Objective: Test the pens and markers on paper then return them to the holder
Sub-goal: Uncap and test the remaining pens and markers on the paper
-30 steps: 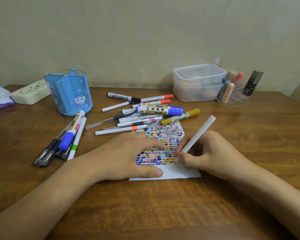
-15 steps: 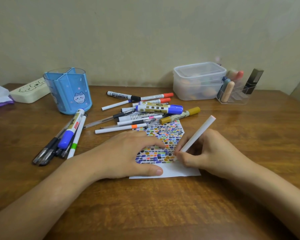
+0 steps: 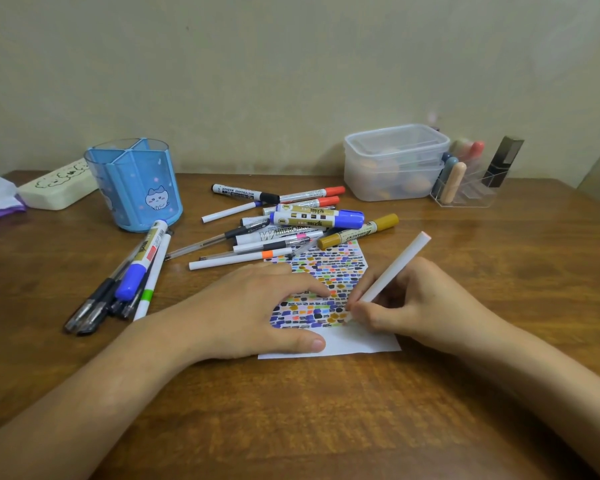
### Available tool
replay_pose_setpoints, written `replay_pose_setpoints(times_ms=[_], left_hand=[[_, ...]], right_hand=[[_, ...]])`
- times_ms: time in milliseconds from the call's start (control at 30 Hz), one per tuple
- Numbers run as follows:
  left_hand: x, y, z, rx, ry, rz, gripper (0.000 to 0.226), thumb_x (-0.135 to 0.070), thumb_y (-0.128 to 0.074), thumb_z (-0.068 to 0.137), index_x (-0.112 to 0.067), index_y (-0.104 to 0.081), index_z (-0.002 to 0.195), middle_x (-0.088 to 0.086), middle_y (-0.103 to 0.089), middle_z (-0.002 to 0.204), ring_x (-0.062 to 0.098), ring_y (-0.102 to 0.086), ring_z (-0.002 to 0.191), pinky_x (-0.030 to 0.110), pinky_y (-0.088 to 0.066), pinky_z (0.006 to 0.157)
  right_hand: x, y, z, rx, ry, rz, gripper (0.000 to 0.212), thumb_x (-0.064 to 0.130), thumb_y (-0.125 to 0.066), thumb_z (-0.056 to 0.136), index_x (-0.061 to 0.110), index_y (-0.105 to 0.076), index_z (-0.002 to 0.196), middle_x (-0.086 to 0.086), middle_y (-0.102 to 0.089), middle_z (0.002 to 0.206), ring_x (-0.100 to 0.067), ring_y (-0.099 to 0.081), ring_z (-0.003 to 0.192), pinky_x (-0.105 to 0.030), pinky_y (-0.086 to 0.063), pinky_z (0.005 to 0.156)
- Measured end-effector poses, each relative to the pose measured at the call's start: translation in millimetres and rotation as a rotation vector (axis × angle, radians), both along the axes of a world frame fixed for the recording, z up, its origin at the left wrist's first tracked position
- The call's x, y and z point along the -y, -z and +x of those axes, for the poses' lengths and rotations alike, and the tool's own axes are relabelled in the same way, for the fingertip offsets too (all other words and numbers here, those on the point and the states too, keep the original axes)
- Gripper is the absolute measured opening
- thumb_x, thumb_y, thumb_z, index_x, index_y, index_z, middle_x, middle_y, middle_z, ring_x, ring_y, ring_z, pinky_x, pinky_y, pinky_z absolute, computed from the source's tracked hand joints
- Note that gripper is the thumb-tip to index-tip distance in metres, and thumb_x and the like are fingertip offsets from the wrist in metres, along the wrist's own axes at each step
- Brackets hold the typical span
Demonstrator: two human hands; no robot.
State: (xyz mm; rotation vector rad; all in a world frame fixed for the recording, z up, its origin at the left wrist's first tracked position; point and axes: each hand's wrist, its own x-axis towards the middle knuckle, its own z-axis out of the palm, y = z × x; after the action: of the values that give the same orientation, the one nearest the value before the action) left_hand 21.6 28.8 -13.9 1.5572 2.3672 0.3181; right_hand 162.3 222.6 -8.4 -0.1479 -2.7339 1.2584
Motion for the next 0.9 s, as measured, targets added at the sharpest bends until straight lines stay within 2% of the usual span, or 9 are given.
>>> replay_pose_setpoints(times_ms=[167, 267, 467, 600, 800, 900], left_hand=[[-0.2, 0.8, -0.8, -0.007, 0.009, 0.014, 0.066, -0.078, -0.053, 0.079, -0.058, -0.034, 0.138, -0.025, -0.046, 0.134, -0.006, -0.041, 0.116, 0.021, -0.038, 0.093], [-0.3, 1.1, -1.0, -0.013, 0.006, 0.015, 0.067, -0.078, -0.053, 0.078, -0.058, -0.035, 0.139, -0.023, -0.047, 0.133, -0.004, -0.042, 0.117, 0.023, -0.038, 0.096], [-0.7, 1.7, -1.4, -0.008, 0.011, 0.016, 0.066, -0.078, -0.053, 0.078, -0.059, -0.035, 0.138, -0.026, -0.047, 0.129, -0.007, -0.039, 0.107, 0.024, -0.037, 0.09], [-0.3, -1.6, 0.9, -0.011, 0.003, 0.004, 0.066, -0.077, -0.053, 0.078, -0.058, -0.035, 0.139, -0.026, -0.044, 0.14, -0.004, -0.04, 0.121, 0.029, -0.038, 0.104], [-0.4, -2.9, 2.7, -0.011, 0.002, 0.004, 0.066, -0.076, -0.053, 0.079, -0.058, -0.035, 0.139, -0.023, -0.044, 0.142, -0.001, -0.037, 0.129, 0.028, -0.036, 0.105], [-0.8, -3.0, 2.9, -0.019, 0.004, 0.002, 0.066, -0.077, -0.053, 0.079, -0.058, -0.034, 0.139, -0.022, -0.043, 0.144, 0.0, -0.035, 0.133, 0.028, -0.034, 0.106]], right_hand=[[-0.9, -1.5, -0.4, 0.011, 0.006, -0.015, 0.013, 0.009, -0.072, 0.08, 0.021, -0.076, 0.077, 0.007, -0.074, 0.073, 0.0, -0.063, 0.064, -0.014, -0.047, 0.06], [-1.0, -0.9, -0.2, 0.005, -0.005, -0.026, 0.012, 0.011, -0.072, 0.082, 0.022, -0.076, 0.078, 0.006, -0.074, 0.074, -0.002, -0.064, 0.066, -0.016, -0.049, 0.062], [-1.5, 0.1, -0.9, -0.002, 0.019, -0.002, 0.013, 0.009, -0.072, 0.08, 0.021, -0.076, 0.076, 0.007, -0.073, 0.071, 0.0, -0.061, 0.062, -0.015, -0.046, 0.059], [-0.6, 0.6, -0.4, -0.006, -0.004, -0.032, 0.011, 0.012, -0.072, 0.081, 0.021, -0.076, 0.077, 0.004, -0.074, 0.074, -0.005, -0.063, 0.066, -0.021, -0.052, 0.063], [-1.6, 0.4, -1.1, -0.003, 0.013, -0.022, 0.012, 0.011, -0.072, 0.079, 0.022, -0.075, 0.075, 0.005, -0.074, 0.073, -0.002, -0.063, 0.064, -0.019, -0.05, 0.061], [-0.8, 1.9, -0.8, -0.009, -0.002, -0.03, 0.01, 0.011, -0.073, 0.081, 0.019, -0.077, 0.079, 0.001, -0.074, 0.075, -0.005, -0.064, 0.066, -0.021, -0.053, 0.063]])
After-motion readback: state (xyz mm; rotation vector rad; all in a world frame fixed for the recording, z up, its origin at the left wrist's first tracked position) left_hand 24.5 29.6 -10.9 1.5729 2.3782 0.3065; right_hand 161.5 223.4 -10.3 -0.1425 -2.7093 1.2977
